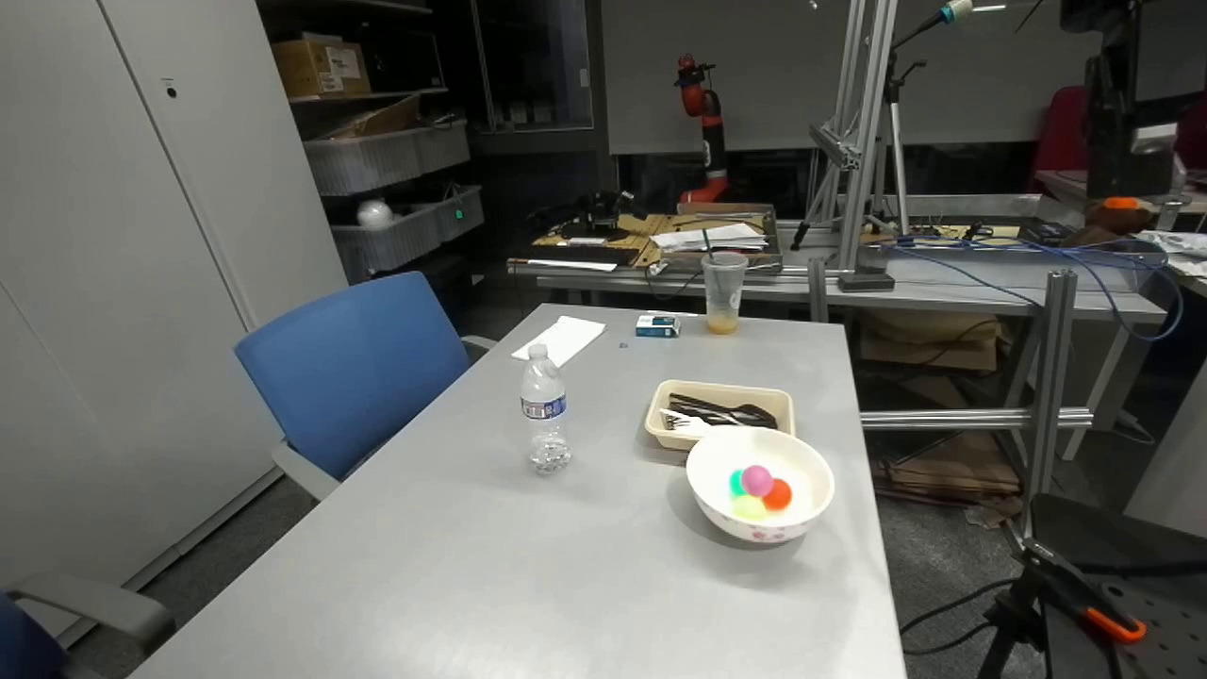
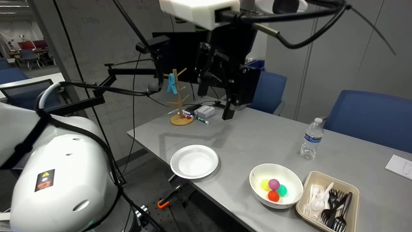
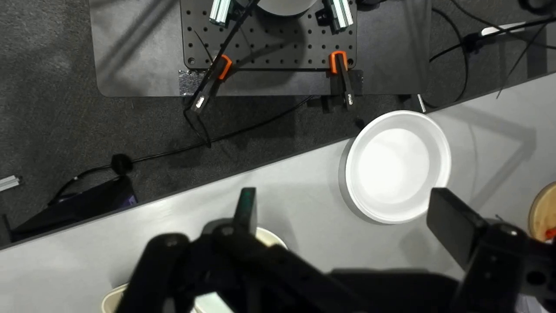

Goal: Transfer the balls from the bowl to the plate

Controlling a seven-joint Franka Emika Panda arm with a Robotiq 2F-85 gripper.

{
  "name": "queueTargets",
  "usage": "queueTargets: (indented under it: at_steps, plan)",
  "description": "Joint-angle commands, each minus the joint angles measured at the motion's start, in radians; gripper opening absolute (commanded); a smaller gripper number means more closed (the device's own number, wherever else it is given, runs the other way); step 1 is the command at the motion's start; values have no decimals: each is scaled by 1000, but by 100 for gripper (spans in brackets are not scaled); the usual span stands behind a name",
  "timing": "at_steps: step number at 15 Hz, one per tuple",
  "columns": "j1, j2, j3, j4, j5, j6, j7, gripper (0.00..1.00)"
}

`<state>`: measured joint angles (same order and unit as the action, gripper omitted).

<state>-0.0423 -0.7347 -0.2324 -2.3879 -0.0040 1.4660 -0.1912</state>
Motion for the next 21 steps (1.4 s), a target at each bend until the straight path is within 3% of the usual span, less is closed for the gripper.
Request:
queueTargets:
  at_steps: [1,3,4,6,9,10,12,15,21]
  plan:
    - [-35,-13,28,-14,-15,59,14,100]
    - [-40,-19,32,-24,-15,109,17,100]
    - [-5,141,42,177,15,102,31,100]
    - [-5,182,51,233,19,168,40,100]
    - [-2,308,68,404,9,227,101,100]
    - [-23,197,68,267,12,225,57,100]
    - [-22,269,77,350,11,234,76,100]
    - [-22,307,79,382,11,233,79,100]
    - [-30,311,86,283,3,329,110,100]
